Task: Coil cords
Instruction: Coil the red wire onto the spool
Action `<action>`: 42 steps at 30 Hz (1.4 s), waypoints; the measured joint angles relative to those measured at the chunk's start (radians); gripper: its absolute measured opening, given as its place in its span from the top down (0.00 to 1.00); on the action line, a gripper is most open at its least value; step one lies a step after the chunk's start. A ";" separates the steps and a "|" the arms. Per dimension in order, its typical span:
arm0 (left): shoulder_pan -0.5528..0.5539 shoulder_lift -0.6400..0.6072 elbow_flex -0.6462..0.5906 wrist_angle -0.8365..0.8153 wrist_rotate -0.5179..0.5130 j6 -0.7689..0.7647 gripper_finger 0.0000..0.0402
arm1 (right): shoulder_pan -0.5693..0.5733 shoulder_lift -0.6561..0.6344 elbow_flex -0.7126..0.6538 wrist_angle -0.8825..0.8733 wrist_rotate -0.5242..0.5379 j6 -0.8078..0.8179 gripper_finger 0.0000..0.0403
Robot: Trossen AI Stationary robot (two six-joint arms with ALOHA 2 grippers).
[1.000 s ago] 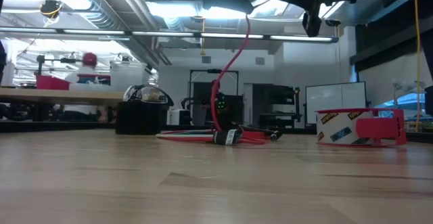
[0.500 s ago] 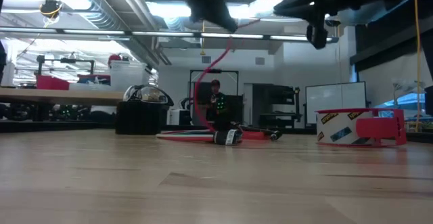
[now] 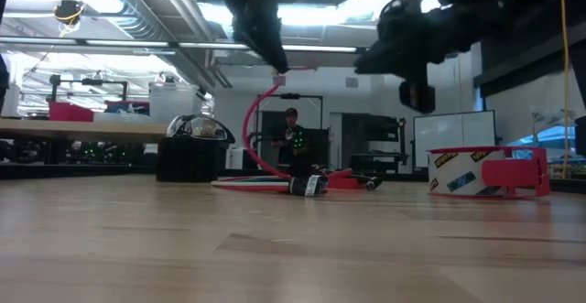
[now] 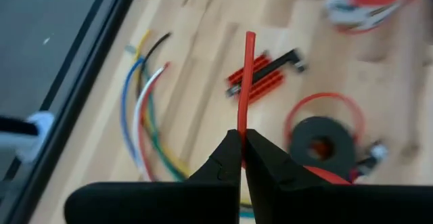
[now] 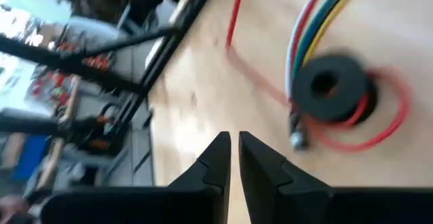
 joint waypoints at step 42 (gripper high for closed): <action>0.373 -0.004 -0.349 0.505 0.251 0.259 0.99 | -0.105 0.269 0.033 0.125 -0.085 0.315 0.91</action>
